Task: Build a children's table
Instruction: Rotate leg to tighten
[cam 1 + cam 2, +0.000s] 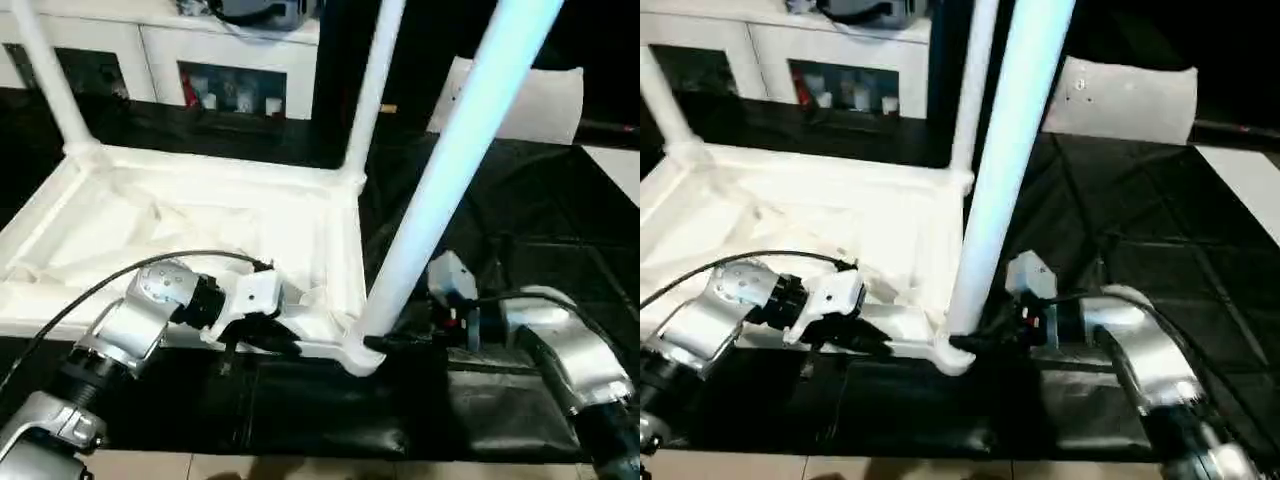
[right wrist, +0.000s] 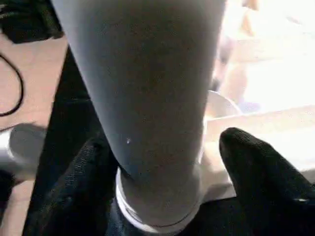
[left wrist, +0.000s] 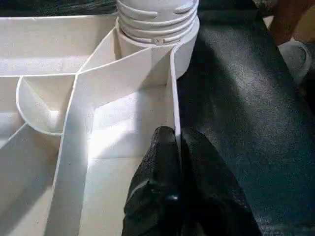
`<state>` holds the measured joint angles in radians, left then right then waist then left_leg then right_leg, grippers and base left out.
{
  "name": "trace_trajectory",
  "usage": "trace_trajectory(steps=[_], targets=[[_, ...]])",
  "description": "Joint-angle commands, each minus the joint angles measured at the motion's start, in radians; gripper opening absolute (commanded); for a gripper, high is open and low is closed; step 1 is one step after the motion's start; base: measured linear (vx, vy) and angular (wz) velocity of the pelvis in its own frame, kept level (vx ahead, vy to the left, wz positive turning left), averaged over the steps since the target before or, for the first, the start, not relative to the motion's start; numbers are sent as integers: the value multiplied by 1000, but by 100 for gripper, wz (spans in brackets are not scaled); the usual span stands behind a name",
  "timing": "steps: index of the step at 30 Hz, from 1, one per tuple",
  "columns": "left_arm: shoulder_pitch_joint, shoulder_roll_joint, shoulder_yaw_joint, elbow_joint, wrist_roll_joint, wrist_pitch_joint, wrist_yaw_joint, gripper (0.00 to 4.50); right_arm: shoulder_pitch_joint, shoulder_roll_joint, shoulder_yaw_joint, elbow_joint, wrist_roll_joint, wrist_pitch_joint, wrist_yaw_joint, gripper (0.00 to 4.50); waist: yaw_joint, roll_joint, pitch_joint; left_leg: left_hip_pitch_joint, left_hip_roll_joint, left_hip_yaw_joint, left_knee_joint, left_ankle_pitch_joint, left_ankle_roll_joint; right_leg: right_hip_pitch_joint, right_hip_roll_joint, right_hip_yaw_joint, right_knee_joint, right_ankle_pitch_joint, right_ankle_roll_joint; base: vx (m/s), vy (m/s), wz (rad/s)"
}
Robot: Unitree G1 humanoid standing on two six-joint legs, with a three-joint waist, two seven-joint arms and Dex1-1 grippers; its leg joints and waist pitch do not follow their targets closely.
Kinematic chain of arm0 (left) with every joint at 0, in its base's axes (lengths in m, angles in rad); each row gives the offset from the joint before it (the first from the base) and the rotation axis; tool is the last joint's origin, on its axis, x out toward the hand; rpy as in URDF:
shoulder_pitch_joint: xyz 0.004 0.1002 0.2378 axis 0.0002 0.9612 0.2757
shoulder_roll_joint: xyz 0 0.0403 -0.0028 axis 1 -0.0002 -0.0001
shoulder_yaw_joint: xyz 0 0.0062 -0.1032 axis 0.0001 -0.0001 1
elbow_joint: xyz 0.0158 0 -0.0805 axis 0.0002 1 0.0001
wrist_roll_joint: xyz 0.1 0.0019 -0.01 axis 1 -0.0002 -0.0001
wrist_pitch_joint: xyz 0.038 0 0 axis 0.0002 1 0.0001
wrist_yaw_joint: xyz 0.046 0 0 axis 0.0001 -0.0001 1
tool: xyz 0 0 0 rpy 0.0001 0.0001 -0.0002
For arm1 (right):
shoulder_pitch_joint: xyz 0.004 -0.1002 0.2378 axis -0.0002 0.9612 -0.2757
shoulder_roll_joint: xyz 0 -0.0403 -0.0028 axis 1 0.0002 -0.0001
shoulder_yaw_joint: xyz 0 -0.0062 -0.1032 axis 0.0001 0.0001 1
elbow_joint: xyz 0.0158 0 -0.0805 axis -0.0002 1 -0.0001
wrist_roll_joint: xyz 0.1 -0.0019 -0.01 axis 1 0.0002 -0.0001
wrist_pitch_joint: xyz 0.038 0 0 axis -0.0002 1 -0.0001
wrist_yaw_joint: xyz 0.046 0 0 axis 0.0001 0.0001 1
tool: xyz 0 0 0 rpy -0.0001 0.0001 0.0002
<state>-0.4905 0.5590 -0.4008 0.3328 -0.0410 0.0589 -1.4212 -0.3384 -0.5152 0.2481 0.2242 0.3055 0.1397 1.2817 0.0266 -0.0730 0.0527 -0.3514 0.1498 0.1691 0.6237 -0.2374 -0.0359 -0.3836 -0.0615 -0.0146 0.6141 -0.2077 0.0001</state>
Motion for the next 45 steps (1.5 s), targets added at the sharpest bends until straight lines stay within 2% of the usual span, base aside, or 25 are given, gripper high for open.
trace_trajectory(steps=[1, 2, 11, 19, 20, 21, 22, 24, 26, 27, 28, 29, 30, 31, 33, 36, 37, 38, 39, 40, 41, 42, 43, 44, 45], targets=[[-11, 0, -48, 9, 24, -25, -57, 0, -25, 0, 8, 31, -11, -17, 32, 308, -7, 3, -58, 10, 83, -18, -81, -35, 100, 36, -88, 38, -46, -19, -330, 0, 0, 0], [-13, 0, -47, 15, 23, -27, -61, 0, -38, 5, 12, 49, -13, -24, 48, 302, -5, 5, -57, 10, 83, -18, -81, -33, 101, 36, -88, 38, -47, -17, -332, 0, 0, 0], [-22, 1, -48, 49, 24, -49, -69, 0, -81, 18, 32, 132, -20, -65, 116, 218, -1, 2, -57, 10, 85, -18, -82, -59, 84, 37, -87, 37, -48, -46, -333, 0, 0, 0], [-33, 1, -45, 78, 29, -61, -56, 0, -84, 22, 32, 150, -20, -77, 142, 198, 1, 3, -57, 11, 85, -18, -84, -71, 74, 37, -87, 37, -49, -55, -330, 0, 0, 0], [-33, -5, -38, 80, 25, -49, -45, 0, -80, 22, 31, 145, -17, -74, 140, 197, 1, 8, -57, 12, 85, -18, -85, -75, 71, 36, -87, 37, -50, -54, -330, 0, 0, 0], [-35, -15, -29, 83, 20, -36, -26, 0, -74, 23, 30, 138, -16, -69, 137, 197, 1, 7, -57, 12, 85, -17, -85, -78, 69, 36, -86, 37, -49, -51, -332, 0, 0, 0], [-40, -40, -9, 97, 25, -8, 41, 0, -56, 22, 30, 121, -24, -45, 107, 197, 3, 13, -56, 13, 85, -19, -85, -81, 66, 35, -87, 37, -50, -52, -333, 0, 0, 0], [-43, -60, 4, 104, 31, 21, 96, 0, -37, 27, 28, 102, -26, -20, 77, 197, 6, 9, -55, 16, 86, -17, -86, -88, 63, 34, -85, 37, -52, -53, -332, 0, 0, 0], [-47, -90, 25, 109, 27, 64, 160, 0, -16, 46, 19, 82, -30, 7, 22, 197, 10, 10, -50, 15, 87, -18, -92, -133, 41, 35, -87, 38, -61, -133, -313, 0, 0, 0], [-50, -113, 41, 114, 16, 91, 196, 0, -4, 61, 12, 71, -33, 24, -18, 197, 10, 10, -50, 15, 87, -18, -92, -133, 41, 35, -87, 38, -61, -133, -313, 0, 0, 0], [-59, -152, 65, 119, 2, 127, 256, 0, 12, 94, 8, 61, -53, 47, -99, 196, 7, 9, -46, 15, 84, -18, -95, -191, 12, 30, -85, 39, -72, -240, -283, 0, 0, 0], [-65, -177, 80, 123, -7, 147, 291, 0, 21, 116, 6, 57, -67, 58, -151, 196, 4, 9, -44, 14, 82, -24, -99, -237, -5, 28, -87, 38, -79, -335, -251, -59, 12, -4], [-83, -224, 102, 134, -17, 189, 350, 0, 30, 166, 6, 62, -106, 68, -261, 196, 0, 8, -44, 12, 81, -27, -101, -251, -14, 28, -88, 37, -83, -375, -234, -59, 12, -4], [-87, -234, 107, 138, -17, 194, 366, 0, 30, 177, 5, 65, -111, 76, -284, 196, -7, 10, -43, 12, 80, -30, -103, -275, -32, 22, -87, 36, -88, -427, -202, -63, 12, -8], [-115, -289, 136, 161, -17, 224, 456, 0, 26, 249, -12, 80, -123, 125, -407, 196, -19, 6, -43, 9, 75, -37, -105, -311, -42, 18, -88, 34, -96, -502, -163, -55, 12, -8], [-148, -355, 166, 183, -20, 247, 557, 0, -3, 353, -37, 128, -135, 154, -565, 195, -34, 9, -44, 12, 69, -37, -99, -326, -32, 6, -90, 35, -109, -563, -140, 0, 0, 0], [-153, -365, 169, 186, -18, 251, 569, 0, -13, 372, -42, 142, -141, 159, -597, 195, -34, 9, -44, 12, 69, -37, -99, -326, -32, 6, -90, 35, -109, -563, -140, 0, 0, 0], [-166, -388, 184, 193, -13, 266, 614, 0, -39, 417, -59, 177, -155, 168, -683, 195, -38, 9, -47, 3, 70, -40, -101, -310, -29, 12, -90, 33, -108, -562, -129, 0, 0, 0], [-172, -400, 192, 194, -11, 275, 635, 0, -56, 443, -70, 198, -160, 175, -730, 195, -46, 14, -45, 4, 68, -39, -101, -317, -26, 6, -87, 33, -111, -551, -133, 0, 0, 0], [-178, -412, 200, 194, -9, 284, 655, 0, -71, 467, -81, 216, -166, 182, -775, 195, -48, 14, -45, 5, 68, -38, -100, -321, -26, 4, -87, 33, -110, -552, -135, 0, 0, 0], [-182, -419, 205, 194, -7, 292, 669, 0, -79, 483, -89, 226, -171, 187, -804, 195, -52, 14, -48, 3, 67, -39, -99, -313, -26, 5, -87, 33, -109, -550, -135, 0, 0, 0], [-201, -445, 222, 195, 5, 299, 729, 0, -135, 553, -122, 285, -172, 186, -911, 195, -55, 18, -52, -4, 68, -39, -100, -282, -26, 8, -88, 35, -103, -500, -148, 0, 0, 0], [-202, -446, 222, 195, 6, 299, 731, 0, -138, 557, -125, 288, -173, 187, -919, 195, -55, 18, -52, -4, 68, -39, -100, -282, -26, 8, -88, 35, -103, -500, -148, 0, 0, 0], [-206, -450, 222, 194, 11, 298, 737, 0, -152, 576, -136, 299, -177, 193, -950, 195, -51, 19, -59, -11, 68, -34, -99, -209, -13, 16, -85, 37, -92, -368, -169, 0, 0, 0], [-208, -454, 221, 190, 17, 295, 746, 0, -164, 601, -156, 307, -167, 197, -971, 195, -44, 19, -60, -5, 70, -25, -96, -170, 7, 13, -82, 38, -88, -273, -191, 0, 0, 0]])
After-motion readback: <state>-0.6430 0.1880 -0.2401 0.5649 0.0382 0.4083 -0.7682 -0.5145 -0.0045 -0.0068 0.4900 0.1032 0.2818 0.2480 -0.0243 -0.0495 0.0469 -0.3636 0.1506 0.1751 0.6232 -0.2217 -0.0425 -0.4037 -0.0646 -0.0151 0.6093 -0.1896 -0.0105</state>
